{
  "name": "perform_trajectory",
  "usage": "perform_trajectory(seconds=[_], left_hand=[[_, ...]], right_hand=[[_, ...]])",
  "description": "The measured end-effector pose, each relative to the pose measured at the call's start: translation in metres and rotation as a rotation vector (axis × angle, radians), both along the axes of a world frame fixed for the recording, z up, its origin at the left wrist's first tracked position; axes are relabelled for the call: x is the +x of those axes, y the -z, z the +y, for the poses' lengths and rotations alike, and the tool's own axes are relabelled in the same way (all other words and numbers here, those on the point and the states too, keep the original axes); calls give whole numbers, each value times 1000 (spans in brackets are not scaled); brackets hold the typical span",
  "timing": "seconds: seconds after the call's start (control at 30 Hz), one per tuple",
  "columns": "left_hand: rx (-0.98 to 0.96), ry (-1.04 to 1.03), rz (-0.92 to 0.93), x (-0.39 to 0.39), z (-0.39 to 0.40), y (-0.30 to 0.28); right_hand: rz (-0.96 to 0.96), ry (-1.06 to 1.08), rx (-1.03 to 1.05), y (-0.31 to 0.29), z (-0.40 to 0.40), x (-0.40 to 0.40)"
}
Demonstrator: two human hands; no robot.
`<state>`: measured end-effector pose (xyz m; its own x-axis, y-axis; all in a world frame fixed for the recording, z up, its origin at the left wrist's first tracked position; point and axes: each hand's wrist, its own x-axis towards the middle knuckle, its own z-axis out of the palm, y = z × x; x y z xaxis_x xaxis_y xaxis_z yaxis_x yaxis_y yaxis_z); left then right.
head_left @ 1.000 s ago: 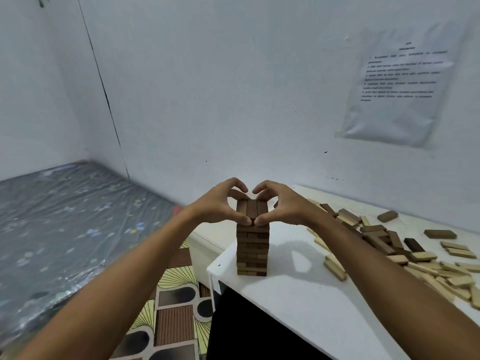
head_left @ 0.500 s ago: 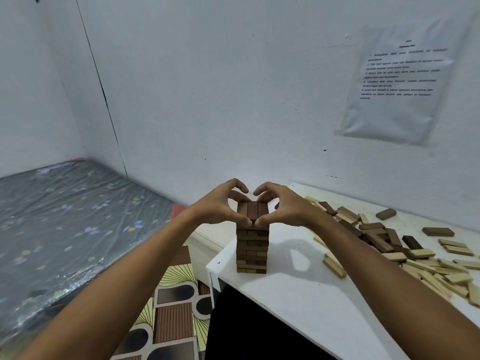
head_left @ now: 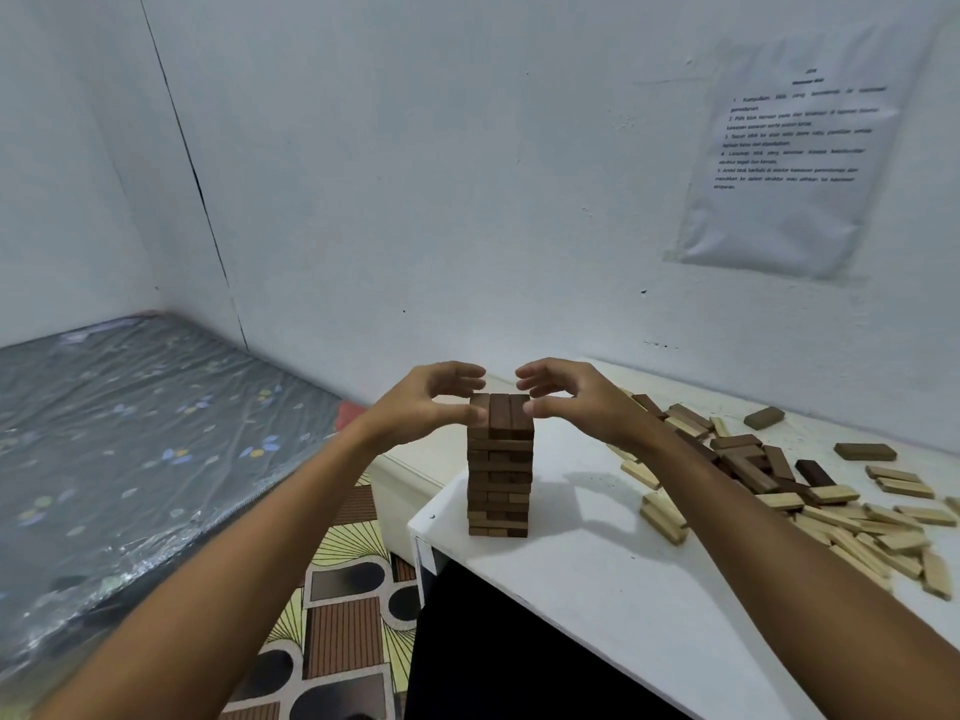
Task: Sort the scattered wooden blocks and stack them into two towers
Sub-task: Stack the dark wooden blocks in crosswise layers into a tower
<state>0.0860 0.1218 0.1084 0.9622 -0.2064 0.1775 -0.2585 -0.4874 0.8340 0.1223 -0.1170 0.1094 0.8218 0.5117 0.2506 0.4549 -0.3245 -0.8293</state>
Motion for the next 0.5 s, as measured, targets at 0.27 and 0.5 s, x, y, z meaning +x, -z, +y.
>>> perform_trajectory(seconds=[0.27,0.5], left_hand=[[-203,-32,22,-7,-2,23],[-179,-29,8,-7,-2,22]], right_hand=[[25,-10,-28,10,-3,-4],[25,-11,-21,10,-3,-5]])
